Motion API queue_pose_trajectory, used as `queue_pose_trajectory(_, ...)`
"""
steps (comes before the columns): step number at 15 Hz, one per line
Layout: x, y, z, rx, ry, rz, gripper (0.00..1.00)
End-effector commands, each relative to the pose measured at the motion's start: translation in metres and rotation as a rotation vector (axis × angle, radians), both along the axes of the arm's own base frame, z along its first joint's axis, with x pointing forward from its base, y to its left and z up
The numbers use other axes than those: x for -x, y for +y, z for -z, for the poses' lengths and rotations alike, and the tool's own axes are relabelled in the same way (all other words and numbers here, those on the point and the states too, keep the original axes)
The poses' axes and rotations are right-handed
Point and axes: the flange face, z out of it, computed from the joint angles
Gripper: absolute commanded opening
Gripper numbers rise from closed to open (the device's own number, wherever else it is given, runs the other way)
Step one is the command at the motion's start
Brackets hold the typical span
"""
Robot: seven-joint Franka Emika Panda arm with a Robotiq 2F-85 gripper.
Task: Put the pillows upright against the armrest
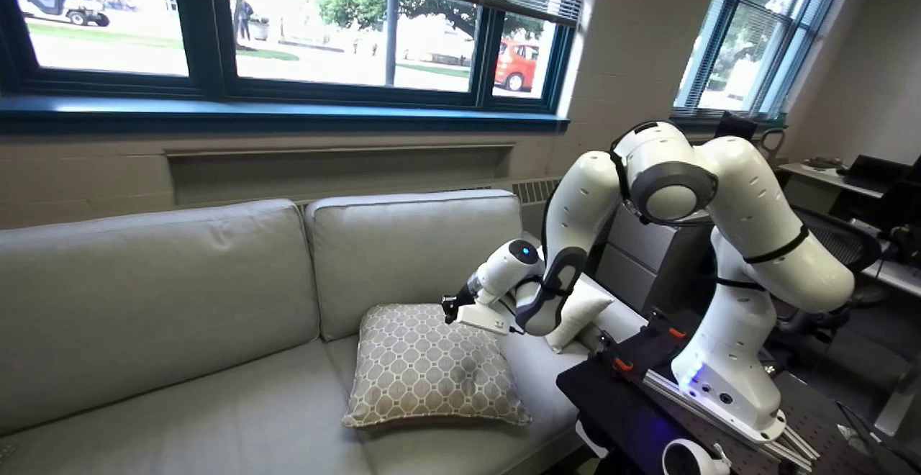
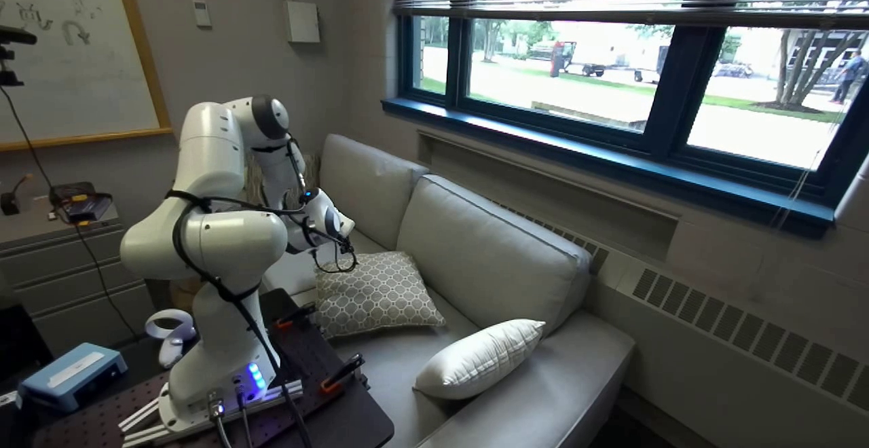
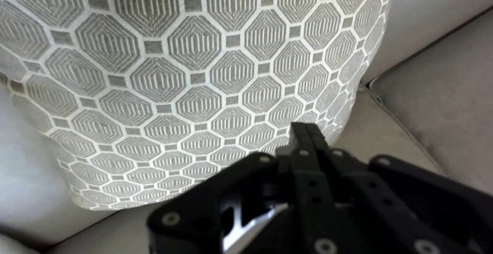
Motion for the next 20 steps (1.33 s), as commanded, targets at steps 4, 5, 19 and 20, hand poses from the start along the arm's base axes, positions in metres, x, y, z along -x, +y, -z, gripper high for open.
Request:
queue_pose_trajectory(4,-0.025,-0.037,0.017,-0.045,0.128,-0.268,0.04)
queue_pose_trajectory(5,-0.026,-0.045,0.023,-0.043,0.164,-0.279,0.29)
queue_pose_trajectory(19,-0.023,-0.139,0.063,-0.008,0.227,0.0,0.88)
queue_pose_trajectory(20,-0.021,-0.155,0.065,-0.01,0.217,0.041,0.96)
